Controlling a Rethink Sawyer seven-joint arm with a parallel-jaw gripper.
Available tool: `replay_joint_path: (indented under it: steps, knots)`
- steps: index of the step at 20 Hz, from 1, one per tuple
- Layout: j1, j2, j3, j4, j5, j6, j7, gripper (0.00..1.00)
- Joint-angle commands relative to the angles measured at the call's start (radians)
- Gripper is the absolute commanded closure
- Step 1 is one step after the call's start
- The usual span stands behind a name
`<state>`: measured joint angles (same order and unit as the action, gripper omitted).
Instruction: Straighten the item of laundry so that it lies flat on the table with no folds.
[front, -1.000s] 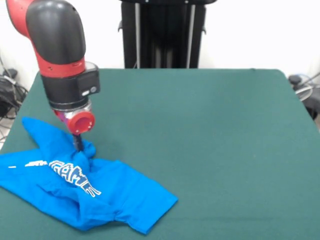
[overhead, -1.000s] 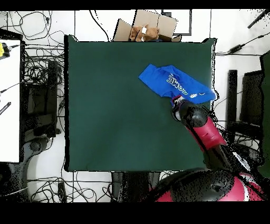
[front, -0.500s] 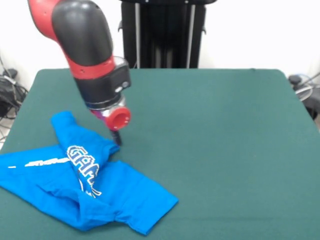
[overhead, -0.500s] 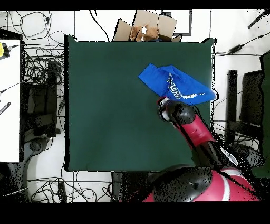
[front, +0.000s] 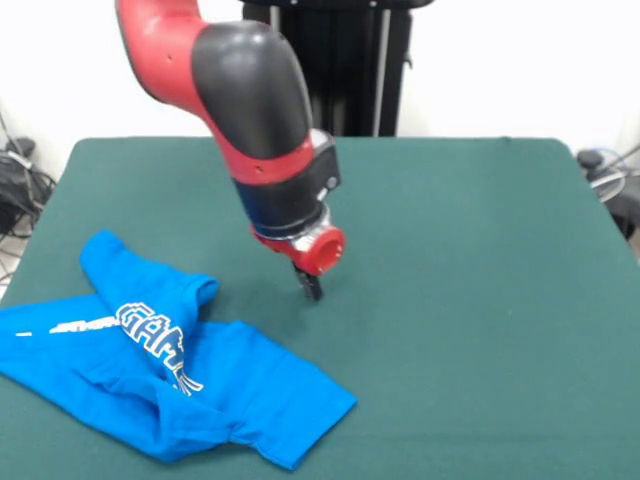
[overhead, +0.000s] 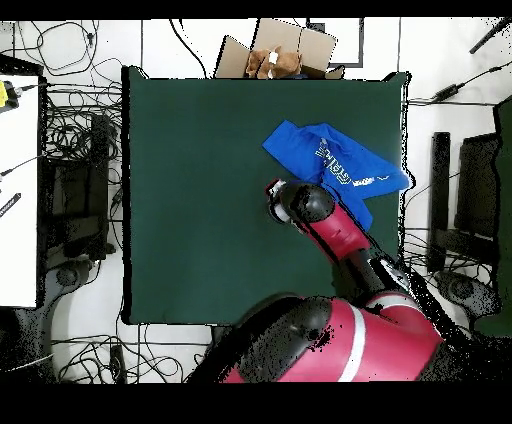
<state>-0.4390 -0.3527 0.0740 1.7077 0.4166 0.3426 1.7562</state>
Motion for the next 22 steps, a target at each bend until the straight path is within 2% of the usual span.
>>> replay_joint_path:
  steps: [1,4,7,10,14,18,22]
  knots:
    - [0.034,0.075,-0.050,-0.070,0.066,0.088,0.271,1.00]
    - [0.043,0.079,-0.071,-0.100,0.054,0.122,0.251,1.00]
    - [0.035,0.080,-0.084,-0.117,0.030,0.086,0.213,1.00]
    - [0.068,0.058,-0.202,-0.156,-0.046,0.040,0.169,1.00]
    - [0.055,0.061,-0.265,-0.209,-0.131,-0.022,0.091,1.00]
    - [0.039,0.067,-0.279,-0.245,-0.188,-0.008,0.067,1.00]
    - [0.039,0.069,-0.280,-0.260,-0.209,0.001,0.091,1.00]
